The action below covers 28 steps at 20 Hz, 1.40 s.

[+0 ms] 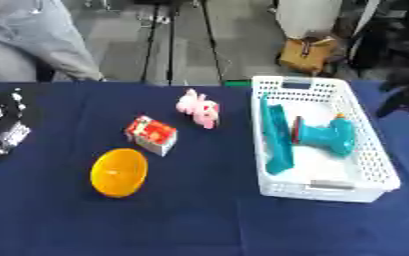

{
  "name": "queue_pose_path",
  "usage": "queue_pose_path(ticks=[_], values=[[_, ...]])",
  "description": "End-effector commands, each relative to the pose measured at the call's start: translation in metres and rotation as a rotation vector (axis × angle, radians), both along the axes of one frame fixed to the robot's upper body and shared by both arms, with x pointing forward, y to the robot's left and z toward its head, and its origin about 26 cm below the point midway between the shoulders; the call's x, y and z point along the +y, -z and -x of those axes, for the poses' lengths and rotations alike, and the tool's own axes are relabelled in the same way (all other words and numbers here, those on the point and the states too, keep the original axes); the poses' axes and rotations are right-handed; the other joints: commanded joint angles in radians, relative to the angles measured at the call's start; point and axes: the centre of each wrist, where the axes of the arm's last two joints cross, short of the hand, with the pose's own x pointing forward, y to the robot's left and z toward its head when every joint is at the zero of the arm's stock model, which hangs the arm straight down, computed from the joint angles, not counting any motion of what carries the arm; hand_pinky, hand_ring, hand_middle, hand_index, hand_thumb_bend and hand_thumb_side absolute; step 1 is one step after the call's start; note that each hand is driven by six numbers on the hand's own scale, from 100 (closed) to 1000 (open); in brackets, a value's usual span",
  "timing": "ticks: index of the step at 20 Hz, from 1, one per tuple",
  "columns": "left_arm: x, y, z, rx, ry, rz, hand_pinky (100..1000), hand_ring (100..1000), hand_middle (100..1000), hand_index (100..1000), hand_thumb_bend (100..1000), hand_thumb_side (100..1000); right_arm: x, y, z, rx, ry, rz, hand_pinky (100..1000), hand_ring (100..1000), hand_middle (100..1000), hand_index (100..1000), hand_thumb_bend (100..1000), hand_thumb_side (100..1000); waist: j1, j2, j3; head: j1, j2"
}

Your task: Pick up objects on the table and place them in the box.

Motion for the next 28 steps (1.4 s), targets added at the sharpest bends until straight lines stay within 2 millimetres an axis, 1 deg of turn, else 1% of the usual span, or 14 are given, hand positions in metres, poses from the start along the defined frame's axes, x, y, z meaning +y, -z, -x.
queue_pose_path(ticks=[1, 2, 4, 8, 9, 10, 11, 13, 15, 16, 20, 23, 25, 28], values=[[-0.002, -0.014, 0.000, -0.028, 0.018, -0.042, 536, 647, 840, 906, 558, 710, -0.004, -0.009, 0.001, -0.025, 0.006, 0.026, 495, 494, 624, 777, 163, 607, 0.003, -0.012, -0.002, 0.003, -0.007], [-0.002, -0.015, 0.000, -0.030, 0.016, -0.046, 516, 631, 831, 902, 598, 566, -0.004, -0.009, 0.001, -0.025, 0.007, 0.026, 495, 494, 624, 777, 163, 606, 0.003, -0.012, -0.002, 0.003, -0.007], [-0.005, -0.019, -0.001, -0.041, 0.009, -0.059, 508, 629, 829, 906, 625, 508, -0.004, -0.009, 0.001, -0.023, 0.006, 0.026, 495, 494, 624, 777, 163, 607, 0.002, -0.013, -0.003, 0.003, -0.006], [-0.009, -0.025, -0.002, -0.053, 0.013, -0.083, 514, 631, 831, 908, 663, 495, -0.004, -0.009, 0.001, -0.023, 0.006, 0.026, 495, 494, 624, 777, 163, 607, 0.003, -0.012, -0.004, 0.003, -0.006], [-0.010, -0.025, -0.002, -0.053, 0.014, -0.087, 514, 631, 831, 908, 663, 495, -0.004, -0.009, 0.001, -0.024, 0.005, 0.027, 495, 494, 624, 777, 163, 607, 0.003, -0.012, -0.004, 0.003, -0.006], [-0.010, -0.026, -0.002, -0.052, 0.016, -0.094, 520, 632, 833, 911, 713, 495, -0.004, -0.009, 0.000, -0.023, 0.005, 0.027, 495, 494, 624, 777, 163, 607, 0.003, -0.012, -0.004, 0.003, -0.005], [-0.011, -0.027, -0.002, -0.048, 0.019, -0.105, 520, 632, 833, 911, 713, 495, -0.004, -0.009, 0.000, -0.023, 0.006, 0.028, 495, 494, 624, 777, 163, 607, 0.003, -0.012, -0.004, 0.002, -0.005], [-0.011, -0.031, -0.003, -0.037, 0.025, -0.150, 559, 654, 838, 913, 887, 508, -0.004, -0.009, 0.000, -0.022, 0.006, 0.030, 495, 494, 624, 777, 163, 607, 0.004, -0.013, -0.004, 0.000, -0.003], [-0.009, -0.037, -0.004, -0.029, 0.025, -0.215, 565, 657, 839, 913, 910, 506, -0.004, -0.009, 0.000, -0.022, 0.006, 0.029, 495, 494, 624, 777, 163, 607, 0.003, -0.014, -0.004, -0.001, -0.003], [-0.009, -0.040, -0.004, -0.027, 0.028, -0.244, 589, 669, 837, 907, 994, 507, -0.004, -0.009, 0.000, -0.022, 0.006, 0.030, 495, 494, 624, 777, 164, 607, 0.003, -0.015, -0.003, -0.002, -0.003], [-0.011, -0.059, -0.008, -0.019, 0.044, -0.407, 617, 682, 830, 900, 1000, 553, -0.004, -0.008, 0.000, -0.019, 0.003, 0.035, 496, 494, 624, 777, 164, 607, 0.004, -0.018, -0.004, -0.004, -0.004], [-0.016, -0.069, -0.011, -0.008, 0.063, -0.531, 660, 725, 830, 892, 1000, 638, -0.004, -0.008, 0.000, -0.018, 0.001, 0.038, 496, 494, 624, 777, 164, 608, 0.005, -0.020, -0.007, -0.007, -0.009], [-0.020, -0.073, -0.013, 0.004, 0.077, -0.602, 663, 730, 831, 892, 1000, 646, -0.004, -0.008, 0.000, -0.017, 0.000, 0.039, 496, 494, 624, 777, 164, 608, 0.005, -0.020, -0.008, -0.009, -0.012], [-0.026, -0.073, -0.016, 0.034, 0.092, -0.687, 671, 777, 854, 896, 1000, 677, -0.003, -0.008, 0.000, -0.017, -0.003, 0.040, 496, 494, 625, 777, 164, 608, 0.006, -0.021, -0.012, -0.011, -0.019]])
